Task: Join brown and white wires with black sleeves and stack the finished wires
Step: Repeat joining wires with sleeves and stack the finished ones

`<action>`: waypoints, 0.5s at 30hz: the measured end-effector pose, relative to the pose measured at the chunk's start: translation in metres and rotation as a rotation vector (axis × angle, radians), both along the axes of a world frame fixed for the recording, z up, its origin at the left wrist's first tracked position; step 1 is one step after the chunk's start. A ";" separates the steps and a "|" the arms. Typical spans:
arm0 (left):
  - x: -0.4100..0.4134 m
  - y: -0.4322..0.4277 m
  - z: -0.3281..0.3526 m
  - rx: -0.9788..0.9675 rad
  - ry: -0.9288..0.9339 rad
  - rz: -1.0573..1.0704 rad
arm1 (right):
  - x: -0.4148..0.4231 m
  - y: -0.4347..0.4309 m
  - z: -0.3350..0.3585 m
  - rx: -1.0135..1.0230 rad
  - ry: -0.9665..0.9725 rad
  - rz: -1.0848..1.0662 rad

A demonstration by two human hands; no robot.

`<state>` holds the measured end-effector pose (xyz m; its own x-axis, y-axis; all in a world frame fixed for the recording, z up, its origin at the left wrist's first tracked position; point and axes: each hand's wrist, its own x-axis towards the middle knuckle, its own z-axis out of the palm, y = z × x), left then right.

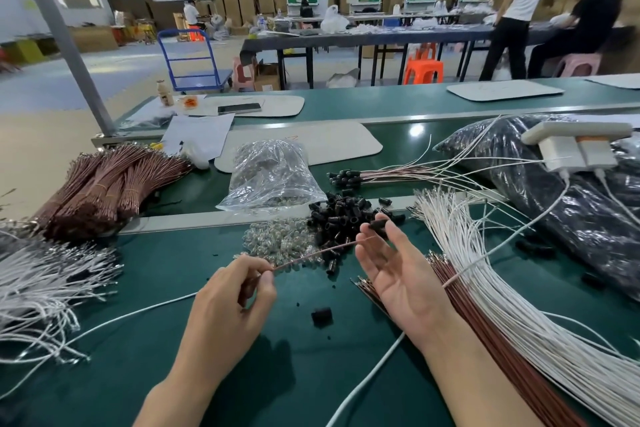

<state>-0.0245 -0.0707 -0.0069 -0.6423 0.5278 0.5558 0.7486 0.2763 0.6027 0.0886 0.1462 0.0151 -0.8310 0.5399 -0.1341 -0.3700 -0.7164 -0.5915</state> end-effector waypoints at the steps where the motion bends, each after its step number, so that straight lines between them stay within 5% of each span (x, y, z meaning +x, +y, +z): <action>1: 0.000 0.000 -0.001 0.005 -0.001 0.007 | 0.000 0.001 0.000 -0.011 0.014 0.000; 15: -0.003 0.003 -0.002 -0.030 0.001 0.036 | -0.002 0.003 0.000 -0.027 0.048 0.011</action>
<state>-0.0275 -0.0678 -0.0093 -0.6605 0.5211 0.5406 0.7385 0.3209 0.5930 0.0871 0.1489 0.0148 -0.8429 0.5270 -0.1087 -0.3890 -0.7364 -0.5535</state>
